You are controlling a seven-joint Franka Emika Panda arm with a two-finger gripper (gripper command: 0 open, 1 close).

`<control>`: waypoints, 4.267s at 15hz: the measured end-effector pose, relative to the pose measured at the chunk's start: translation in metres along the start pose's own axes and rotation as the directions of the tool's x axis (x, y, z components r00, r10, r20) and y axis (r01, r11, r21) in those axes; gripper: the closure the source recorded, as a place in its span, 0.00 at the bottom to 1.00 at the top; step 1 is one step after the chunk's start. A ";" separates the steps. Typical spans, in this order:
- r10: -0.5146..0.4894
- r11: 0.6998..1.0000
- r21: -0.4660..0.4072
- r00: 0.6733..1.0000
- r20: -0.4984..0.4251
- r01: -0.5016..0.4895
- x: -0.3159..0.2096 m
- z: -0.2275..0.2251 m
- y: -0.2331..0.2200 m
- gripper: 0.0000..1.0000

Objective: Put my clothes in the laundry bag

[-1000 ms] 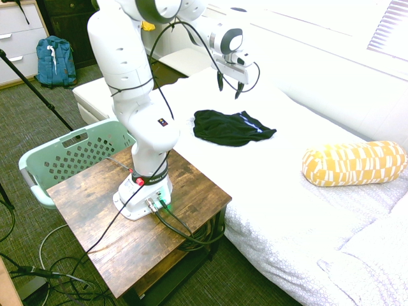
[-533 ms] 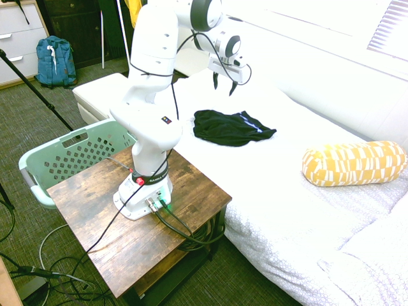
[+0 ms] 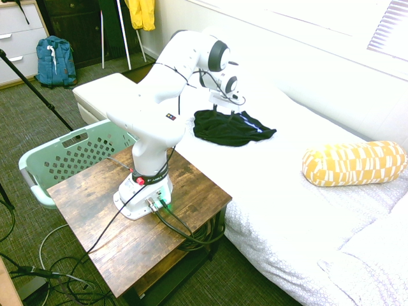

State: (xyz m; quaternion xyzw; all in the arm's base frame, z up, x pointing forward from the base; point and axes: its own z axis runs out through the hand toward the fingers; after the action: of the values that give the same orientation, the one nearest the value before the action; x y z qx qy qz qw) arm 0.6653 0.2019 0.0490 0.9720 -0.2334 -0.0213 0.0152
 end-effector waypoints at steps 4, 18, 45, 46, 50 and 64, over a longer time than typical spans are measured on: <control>0.018 1.000 0.014 0.995 0.098 -0.020 0.007 0.055 -0.015 0.00; 0.020 0.999 0.045 0.978 0.206 -0.030 -0.008 0.091 -0.037 1.00; -0.258 0.961 0.059 0.956 -0.140 0.268 -0.127 -0.235 -0.132 1.00; -0.287 0.954 0.045 0.948 -0.141 0.295 -0.163 -0.252 -0.139 1.00; -0.377 0.926 -0.049 0.919 -0.117 0.374 -0.322 -0.294 -0.139 1.00; -0.528 0.799 -0.335 0.849 0.008 0.500 -0.694 -0.175 0.120 0.00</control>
State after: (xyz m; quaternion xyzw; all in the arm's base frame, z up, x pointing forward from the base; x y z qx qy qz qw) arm 0.0014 0.4139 0.2520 0.9826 0.0467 -0.0211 0.1785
